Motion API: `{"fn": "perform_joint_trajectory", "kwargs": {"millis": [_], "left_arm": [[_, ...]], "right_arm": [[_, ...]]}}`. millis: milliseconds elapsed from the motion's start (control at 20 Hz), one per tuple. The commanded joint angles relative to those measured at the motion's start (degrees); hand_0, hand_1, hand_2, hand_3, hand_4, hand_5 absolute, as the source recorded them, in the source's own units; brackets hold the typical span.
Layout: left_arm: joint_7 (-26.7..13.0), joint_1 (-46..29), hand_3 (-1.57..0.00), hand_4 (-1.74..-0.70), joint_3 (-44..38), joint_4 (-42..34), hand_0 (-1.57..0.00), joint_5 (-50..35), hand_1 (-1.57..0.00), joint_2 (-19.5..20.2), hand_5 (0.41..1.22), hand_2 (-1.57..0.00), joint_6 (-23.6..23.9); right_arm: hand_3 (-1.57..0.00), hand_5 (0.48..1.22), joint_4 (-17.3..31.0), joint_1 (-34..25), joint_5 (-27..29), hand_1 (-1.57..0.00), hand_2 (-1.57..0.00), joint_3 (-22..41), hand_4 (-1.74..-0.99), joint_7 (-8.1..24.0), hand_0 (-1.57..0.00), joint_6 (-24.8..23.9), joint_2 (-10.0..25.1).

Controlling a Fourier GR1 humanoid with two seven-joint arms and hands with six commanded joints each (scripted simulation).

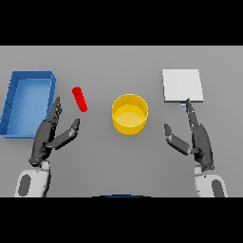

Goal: Pick up the red beaker and tilt it to pour out 1 green nut into yellow bowl. Pick up the yellow bowl and place it on the metallic measuring scale.

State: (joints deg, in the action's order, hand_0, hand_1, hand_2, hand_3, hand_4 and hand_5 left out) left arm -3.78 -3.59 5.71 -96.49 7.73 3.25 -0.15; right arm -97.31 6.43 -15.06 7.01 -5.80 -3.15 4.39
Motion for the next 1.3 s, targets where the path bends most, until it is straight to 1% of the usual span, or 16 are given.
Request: {"fn": "perform_joint_trajectory", "kwargs": {"millis": [0,100,150,200,350,450,550,650,750,850,950,1000,1050,1150,1200,1250], "left_arm": [[0.7,0.1,0.0,-1.23,0.3,-0.5,0.0,0.0,0.0,0.3,0.661,0.0,-0.5],[0.5,0.6,0.0,-1.24,1.0,0.2,0.0,0.8,0.0,-0.1,0.668,0.0,-0.4],[-0.3,1.6,0.0,-1.25,0.6,1.0,0.0,0.6,0.0,0.4,0.679,0.0,-0.8],[-0.4,2.9,0.0,-1.28,0.9,2.9,0.0,0.6,0.0,-0.3,0.691,0.0,-0.9],[0.2,6.8,0.0,-1.36,-0.2,7.3,0.0,-0.3,0.0,-0.7,0.724,0.0,-1.5],[-0.2,9.9,0.0,-1.38,-1.3,10.8,0.0,0.3,0.0,-0.2,0.738,0.0,-1.0],[1.1,12.3,0.0,-1.38,-1.8,15.0,0.0,0.5,0.0,-0.8,0.739,0.0,-0.7],[1.1,15.2,0.0,-1.37,-3.0,19.6,0.0,1.1,0.0,-0.8,0.733,0.0,0.3],[2.8,17.3,0.0,-1.35,-4.4,23.6,0.0,0.6,0.0,-0.7,0.72,0.0,0.3],[3.4,19.6,0.0,-1.34,-5.1,26.6,0.0,0.3,0.0,-1.0,0.717,0.0,0.4],[4.3,21.7,0.0,-1.33,-5.9,29.8,0.0,0.1,0.0,-1.1,0.714,0.0,0.4],[4.8,23.1,0.0,-1.32,-6.3,31.3,0.0,0.2,0.0,-0.9,0.712,0.0,0.4],[5.1,24.7,0.0,-1.32,-6.7,32.5,0.0,0.1,0.0,-0.6,0.713,0.0,0.3],[5.6,26.2,0.0,-1.32,-6.7,34.6,0.0,0.3,0.0,-1.0,0.706,0.0,0.3],[5.8,27.2,0.0,-1.31,-6.9,35.3,0.0,0.5,0.0,-0.8,0.704,0.0,0.5],[5.4,28.3,0.0,-1.31,-7.5,36.4,0.0,0.3,0.0,-0.4,0.703,0.0,0.4]], "right_arm": [[0.0,0.68,-0.7,0.3,-0.2,0.0,0.0,0.9,-1.241,-0.1,0.0,0.4,-0.6],[0.0,0.681,-1.3,0.3,0.4,0.0,0.0,0.5,-1.25,1.1,0.0,0.5,-0.4],[0.0,0.682,-1.0,0.3,1.3,0.0,0.0,0.2,-1.254,0.5,0.0,1.1,-0.2],[0.0,0.68,-1.2,0.8,2.2,0.0,0.0,0.3,-1.265,-0.1,0.0,1.9,-0.4],[0.0,0.676,-1.4,-0.2,3.4,0.0,0.0,-0.2,-1.286,0.4,0.0,2.3,-0.7],[0.0,0.678,-1.4,-0.2,4.3,0.0,0.0,-0.9,-1.304,0.3,0.0,2.5,-0.3],[0.0,0.681,-2.3,1.1,3.9,0.0,0.0,-0.4,-1.312,-0.5,0.0,2.5,-0.4],[0.0,0.685,-2.6,1.4,4.0,0.0,0.0,0.0,-1.329,-0.1,0.0,2.6,-1.0],[0.0,0.687,-2.4,1.3,4.1,0.0,0.0,-0.4,-1.337,0.3,0.0,2.3,-0.8],[0.0,0.689,-2.8,1.5,4.4,0.0,0.0,-0.7,-1.341,1.0,0.0,2.7,-0.2],[0.0,0.688,-2.6,0.8,4.0,0.0,0.0,-0.4,-1.338,1.7,0.0,2.3,-0.8],[0.0,0.688,-1.9,0.9,4.4,0.0,0.0,-0.7,-1.338,1.3,0.0,2.4,-0.7],[0.0,0.688,-1.6,0.3,4.4,0.0,0.0,-0.7,-1.336,1.7,0.0,2.3,-0.9],[0.0,0.687,-1.9,0.2,4.8,0.0,0.0,-1.1,-1.331,0.9,0.0,2.6,-0.5],[0.0,0.685,-1.9,-0.2,5.3,0.0,0.0,-1.4,-1.332,1.3,0.0,2.8,-0.2],[0.0,0.684,-2.0,1.1,5.1,0.0,0.0,-0.9,-1.329,0.3,0.0,2.9,-0.6]]}}
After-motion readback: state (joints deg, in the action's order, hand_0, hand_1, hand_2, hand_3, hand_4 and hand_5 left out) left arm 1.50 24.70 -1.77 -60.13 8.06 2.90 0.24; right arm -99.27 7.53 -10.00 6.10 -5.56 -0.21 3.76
